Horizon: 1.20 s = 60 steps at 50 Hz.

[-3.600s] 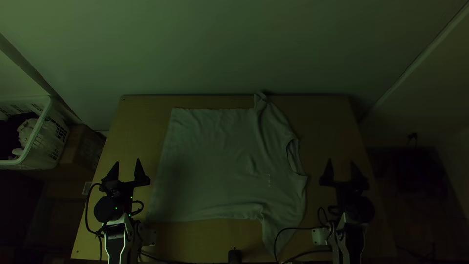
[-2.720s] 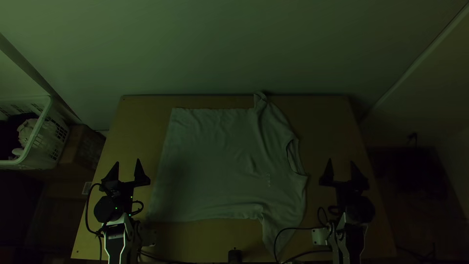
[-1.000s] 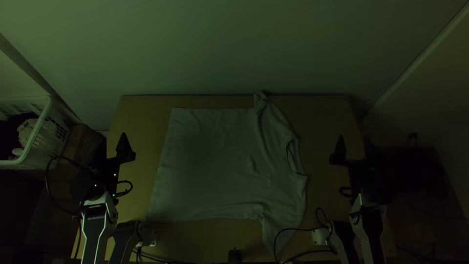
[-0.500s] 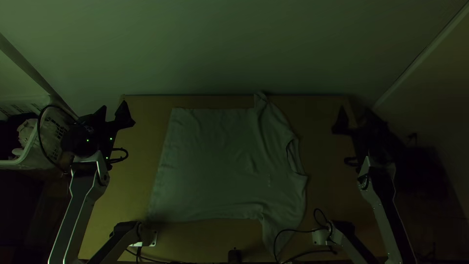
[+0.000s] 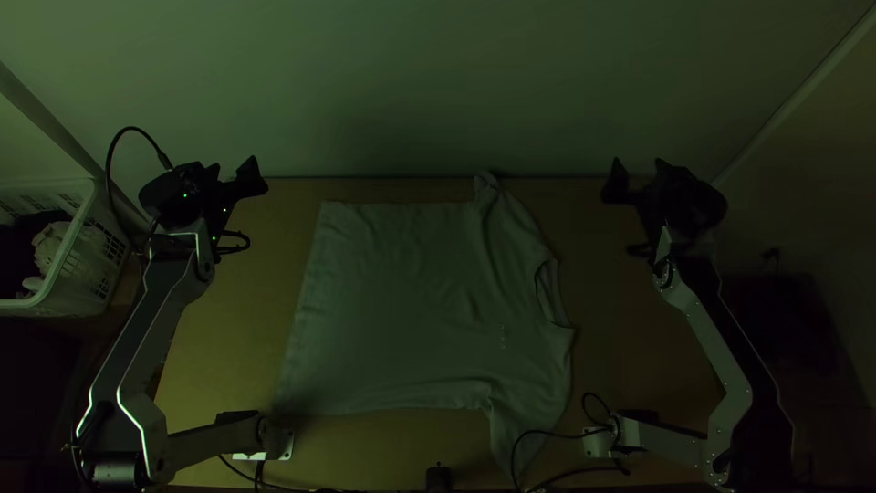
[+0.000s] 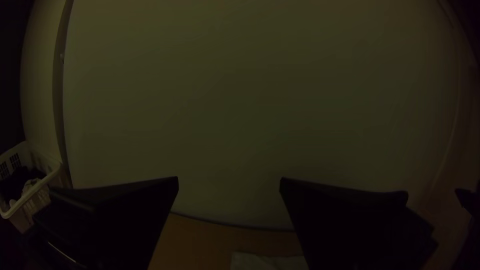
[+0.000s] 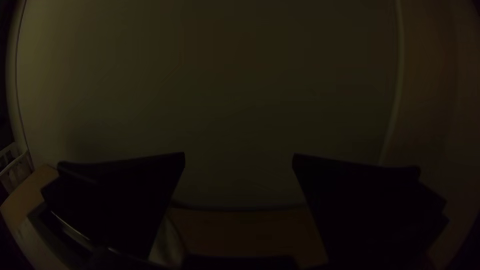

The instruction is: Fold the t-shirt

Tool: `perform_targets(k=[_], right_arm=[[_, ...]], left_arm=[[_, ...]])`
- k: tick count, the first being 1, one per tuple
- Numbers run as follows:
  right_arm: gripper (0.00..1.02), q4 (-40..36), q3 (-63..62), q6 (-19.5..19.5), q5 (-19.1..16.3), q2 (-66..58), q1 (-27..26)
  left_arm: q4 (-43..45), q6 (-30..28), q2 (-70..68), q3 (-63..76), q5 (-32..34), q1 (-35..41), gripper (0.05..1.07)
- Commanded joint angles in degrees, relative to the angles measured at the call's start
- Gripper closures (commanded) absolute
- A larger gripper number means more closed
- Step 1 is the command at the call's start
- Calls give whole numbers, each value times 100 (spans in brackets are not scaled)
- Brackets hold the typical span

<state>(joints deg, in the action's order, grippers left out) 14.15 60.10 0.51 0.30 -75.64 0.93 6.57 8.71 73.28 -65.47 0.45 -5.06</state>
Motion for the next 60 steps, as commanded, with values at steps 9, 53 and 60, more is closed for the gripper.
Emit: perform_targets(k=[9, 53, 60], right_arm=[[4, 281, 486, -87, 480, -821, 470], [4, -1433, 2683, -491, 384, -3194, 768], [4, -1547, 2815, -605, 348, -3370, 768]], left_arm=[[-340, -273, 1145, -1064, 8, 58, 10], [-1764, -634, 3676, -2936, -18, 444, 10], [-2072, -704, 4010, -3156, -71, 541, 11]])
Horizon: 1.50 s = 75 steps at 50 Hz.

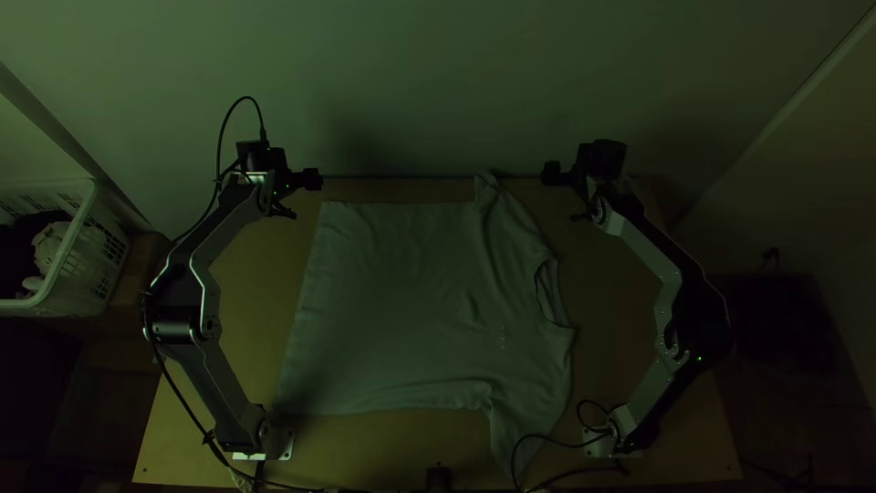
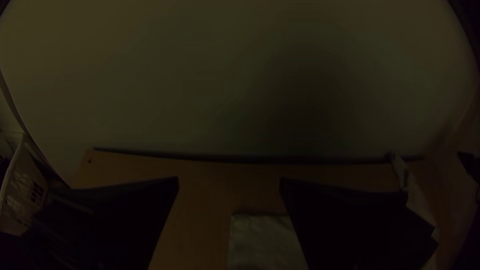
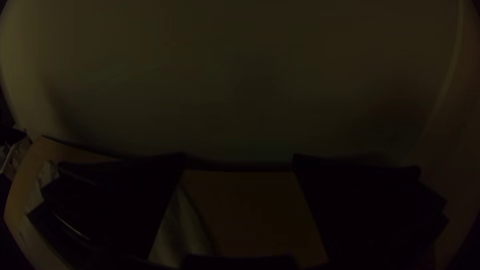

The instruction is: Fold the t-shirt

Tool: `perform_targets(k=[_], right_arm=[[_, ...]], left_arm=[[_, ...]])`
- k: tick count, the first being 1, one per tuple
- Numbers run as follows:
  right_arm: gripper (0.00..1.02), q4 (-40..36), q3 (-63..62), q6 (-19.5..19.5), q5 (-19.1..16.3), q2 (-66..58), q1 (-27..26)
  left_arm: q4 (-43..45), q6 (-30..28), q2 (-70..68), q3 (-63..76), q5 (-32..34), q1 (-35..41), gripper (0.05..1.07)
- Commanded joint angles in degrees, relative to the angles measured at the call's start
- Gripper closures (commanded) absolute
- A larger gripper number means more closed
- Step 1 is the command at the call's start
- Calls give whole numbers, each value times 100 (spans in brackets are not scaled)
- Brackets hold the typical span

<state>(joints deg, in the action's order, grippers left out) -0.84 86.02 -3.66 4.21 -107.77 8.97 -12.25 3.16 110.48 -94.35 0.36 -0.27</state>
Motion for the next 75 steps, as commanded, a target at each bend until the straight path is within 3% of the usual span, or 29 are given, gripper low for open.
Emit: perform_targets(k=[1, 16, 20, 27, 61, 64, 75], right_arm=[[4, -48, 222, -188, -52, -175, -36], [4, -153, 249, -205, -52, -342, -36], [4, -162, 222, -232, -52, -350, -36], [4, -223, 187, -319, -52, -368, -10], [4, -311, -32, -504, -43, -350, 26], [4, -303, -32, -504, -43, -350, 26], [4, -285, 29, -504, -43, -368, -18]], left_arm=[[-225, -149, 343, -321, -89, 71, 11], [-1148, -122, 1143, -1060, -177, 203, 11], [-1201, -149, 1240, -1121, -256, 256, 20], [-1500, -193, 1503, -1376, -317, 353, 20], [-1500, -307, 2268, -1868, -616, 370, 21], [-1491, -307, 2321, -1868, -669, 370, 30], [-1482, -263, 2347, -1692, -889, 423, 85]])
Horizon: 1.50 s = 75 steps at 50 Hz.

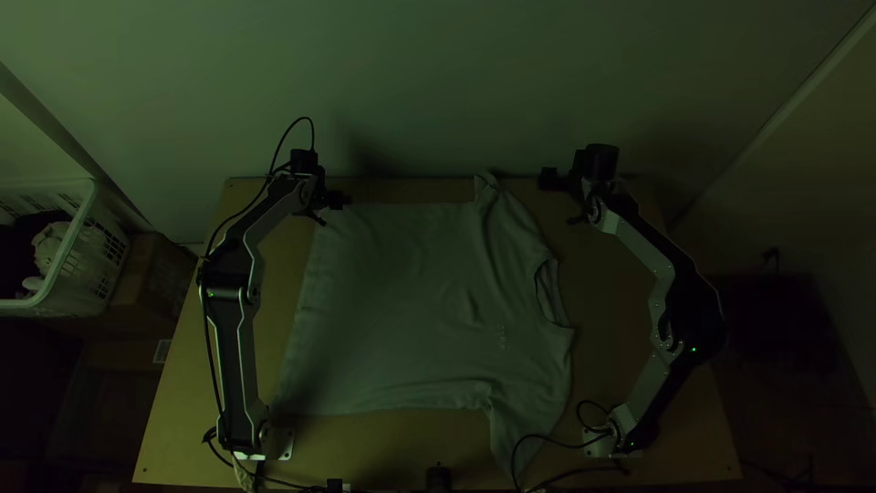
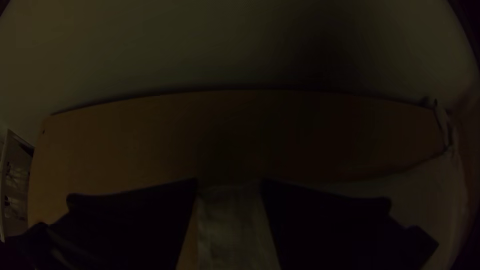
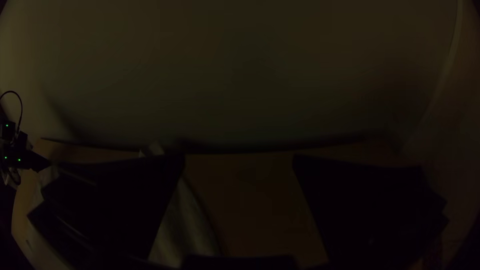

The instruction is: Fold the t-shirt

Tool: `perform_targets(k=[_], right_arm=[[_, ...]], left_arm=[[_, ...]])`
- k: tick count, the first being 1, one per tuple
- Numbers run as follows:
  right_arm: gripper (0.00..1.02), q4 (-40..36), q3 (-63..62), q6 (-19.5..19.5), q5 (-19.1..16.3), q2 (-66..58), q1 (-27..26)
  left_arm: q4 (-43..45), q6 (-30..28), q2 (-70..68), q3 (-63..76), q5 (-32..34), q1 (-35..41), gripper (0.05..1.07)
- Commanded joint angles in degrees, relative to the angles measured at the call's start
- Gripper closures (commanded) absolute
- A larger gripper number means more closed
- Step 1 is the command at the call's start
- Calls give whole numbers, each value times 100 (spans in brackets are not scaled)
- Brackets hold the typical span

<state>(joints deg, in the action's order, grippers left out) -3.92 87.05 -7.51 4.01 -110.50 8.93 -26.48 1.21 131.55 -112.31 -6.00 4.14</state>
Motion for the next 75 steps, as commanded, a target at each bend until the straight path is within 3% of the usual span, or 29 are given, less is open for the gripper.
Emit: perform_targets(k=[1, 3, 4, 29, 39, 50, 54, 60, 67, 75], right_arm=[[4, 23, -65, -119, -23, -95, -14], [4, 32, -56, -111, -23, -95, -14], [4, 32, -47, -111, -23, -104, -23], [5, -73, 155, -190, -32, -244, 206], [7, -979, 788, -234, -32, -701, 294], [7, -1453, 1183, -295, -129, -1114, 355], [13, -1787, 1456, -383, -164, -1360, 364], [13, -1963, 1605, -462, -234, -1545, 408], [34, -1963, 1684, -541, -234, -1703, 469], [34, -2121, 1860, -673, -234, -1923, 487]], left_arm=[[-59, -69, 240, 122, -270, -10, 91], [-50, -69, 240, 175, -279, -10, 103], [-50, -69, 240, 192, -279, -10, 104], [-103, -33, 64, 561, -138, -71, 105], [-50, 28, -112, 667, -15, -63, 105], [-50, 134, -323, 658, 169, -54, 105], [-68, 160, -393, 667, 178, -45, 105], [-77, 160, -481, 676, 222, -54, 105], [-77, 160, -551, 667, 275, -89, 105], [-85, 151, -595, 667, 284, -107, 105]])
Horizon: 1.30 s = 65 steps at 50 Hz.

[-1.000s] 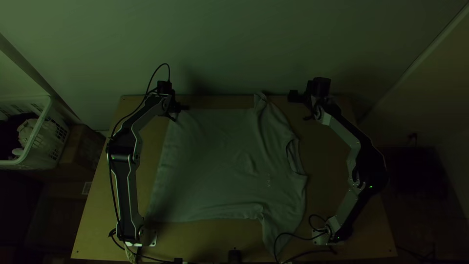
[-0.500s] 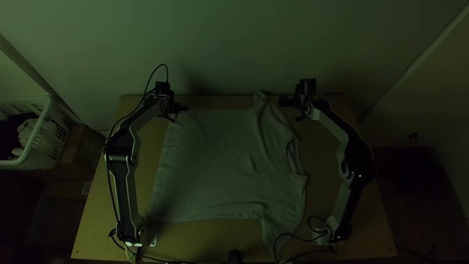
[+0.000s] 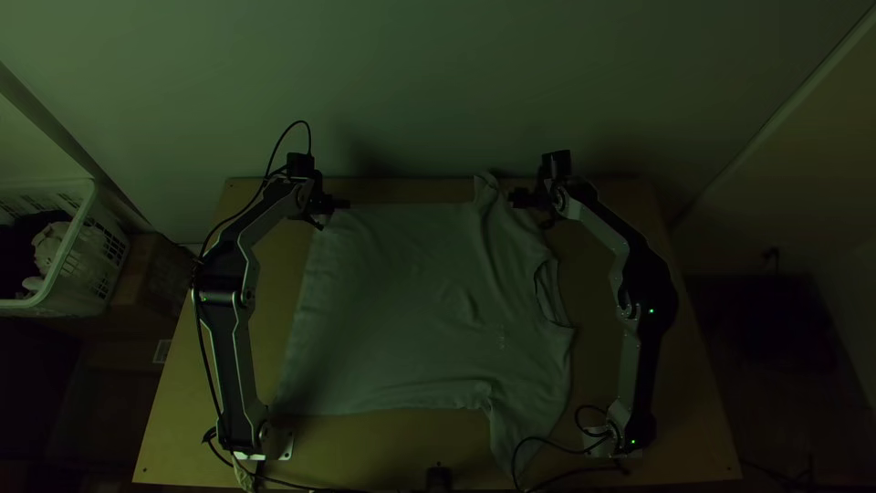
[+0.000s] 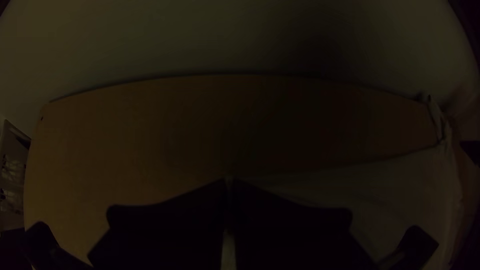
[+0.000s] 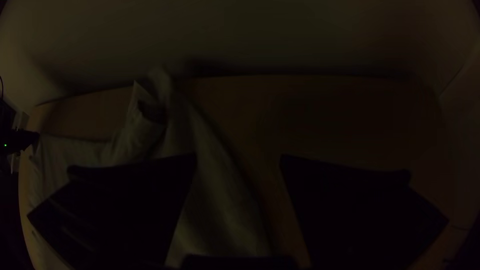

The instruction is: Fold the t-shirt

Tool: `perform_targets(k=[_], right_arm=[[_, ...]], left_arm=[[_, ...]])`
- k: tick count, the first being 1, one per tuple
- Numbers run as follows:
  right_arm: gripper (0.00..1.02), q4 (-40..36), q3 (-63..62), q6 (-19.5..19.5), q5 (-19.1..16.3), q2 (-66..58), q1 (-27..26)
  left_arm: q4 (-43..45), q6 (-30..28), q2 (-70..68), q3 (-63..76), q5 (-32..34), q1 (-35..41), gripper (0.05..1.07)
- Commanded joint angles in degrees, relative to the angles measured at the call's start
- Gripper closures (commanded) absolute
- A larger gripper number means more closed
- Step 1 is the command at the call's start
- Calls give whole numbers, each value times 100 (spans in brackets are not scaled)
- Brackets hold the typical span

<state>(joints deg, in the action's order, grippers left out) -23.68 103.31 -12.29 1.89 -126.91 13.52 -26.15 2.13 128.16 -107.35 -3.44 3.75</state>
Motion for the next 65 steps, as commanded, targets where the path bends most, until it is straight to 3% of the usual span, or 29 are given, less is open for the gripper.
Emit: perform_targets(k=[1, 19, 24, 30, 38, 51, 65], right_arm=[[34, -189, 278, -203, -22, -317, 28], [34, -585, 497, -221, -22, -615, 72], [64, -594, 515, -221, -13, -651, 90], [93, -603, 594, -212, -13, -756, 133], [99, -664, 577, -221, -13, -686, 177], [99, -699, 533, -89, 48, -492, 195], [99, -673, 647, -124, 171, -299, -148]], left_arm=[[-118, 59, -265, 171, 28, -67, 105], [-127, 59, -327, 171, 28, -76, 105], [-145, 59, -335, 171, 28, -76, 105], [-153, 59, -353, 179, 28, -94, 105], [-180, 68, -397, 197, 28, -120, 105], [-171, 95, -467, 241, 168, -138, 105], [-127, 182, -608, 127, 221, -146, 105]])
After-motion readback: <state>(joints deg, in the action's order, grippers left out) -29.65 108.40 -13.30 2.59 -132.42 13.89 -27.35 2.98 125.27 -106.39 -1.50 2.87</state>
